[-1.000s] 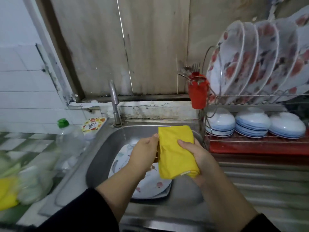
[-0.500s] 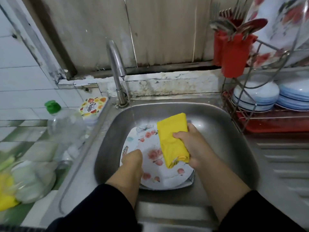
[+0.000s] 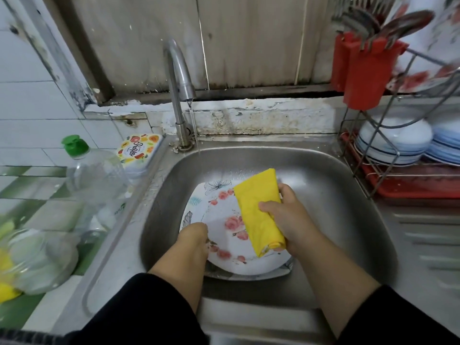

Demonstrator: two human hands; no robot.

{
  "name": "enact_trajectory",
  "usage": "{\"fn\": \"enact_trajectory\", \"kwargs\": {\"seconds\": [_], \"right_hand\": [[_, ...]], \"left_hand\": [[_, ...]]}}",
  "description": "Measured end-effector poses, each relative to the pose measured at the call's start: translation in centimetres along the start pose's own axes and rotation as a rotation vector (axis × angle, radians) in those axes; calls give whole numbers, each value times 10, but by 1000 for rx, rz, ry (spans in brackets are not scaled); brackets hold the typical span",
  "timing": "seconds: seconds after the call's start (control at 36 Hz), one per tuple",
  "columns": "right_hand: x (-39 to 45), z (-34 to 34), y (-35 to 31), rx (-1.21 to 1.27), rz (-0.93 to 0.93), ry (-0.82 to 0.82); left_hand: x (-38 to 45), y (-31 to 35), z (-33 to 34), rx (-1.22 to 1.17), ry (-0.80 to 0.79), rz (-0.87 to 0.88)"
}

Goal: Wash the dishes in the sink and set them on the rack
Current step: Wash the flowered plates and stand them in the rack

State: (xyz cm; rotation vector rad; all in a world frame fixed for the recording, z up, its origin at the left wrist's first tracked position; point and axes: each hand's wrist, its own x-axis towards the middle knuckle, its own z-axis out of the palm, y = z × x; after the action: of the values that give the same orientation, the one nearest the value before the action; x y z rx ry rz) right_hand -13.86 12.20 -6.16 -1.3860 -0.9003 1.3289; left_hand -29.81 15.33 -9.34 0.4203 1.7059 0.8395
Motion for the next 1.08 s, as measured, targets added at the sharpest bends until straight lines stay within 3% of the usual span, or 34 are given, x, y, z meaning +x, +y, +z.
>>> {"fn": "enact_trajectory", "kwargs": {"seconds": [0.06, 0.22, 0.39, 0.5, 0.67, 0.97, 1.08], "right_hand": [[1, -1, 0, 3, 6, 2], [4, -4, 0, 60, 15, 24], [4, -6, -2, 155, 22, 44], [4, -8, -4, 194, 25, 51], [4, -13, -7, 243, 11, 30], [-2, -24, -22, 387, -29, 143], [-4, -24, -23, 383, -33, 162]], "left_hand": [[8, -2, -2, 50, -22, 3], [1, 6, -6, -164, -81, -18], [-16, 10, -7, -340, -155, 153], [-24, 12, -7, -379, -290, 185], [-41, 23, 4, -271, -275, 363], [-76, 71, 11, 63, -292, 688], [-87, 77, 12, 115, -279, 723]]}}
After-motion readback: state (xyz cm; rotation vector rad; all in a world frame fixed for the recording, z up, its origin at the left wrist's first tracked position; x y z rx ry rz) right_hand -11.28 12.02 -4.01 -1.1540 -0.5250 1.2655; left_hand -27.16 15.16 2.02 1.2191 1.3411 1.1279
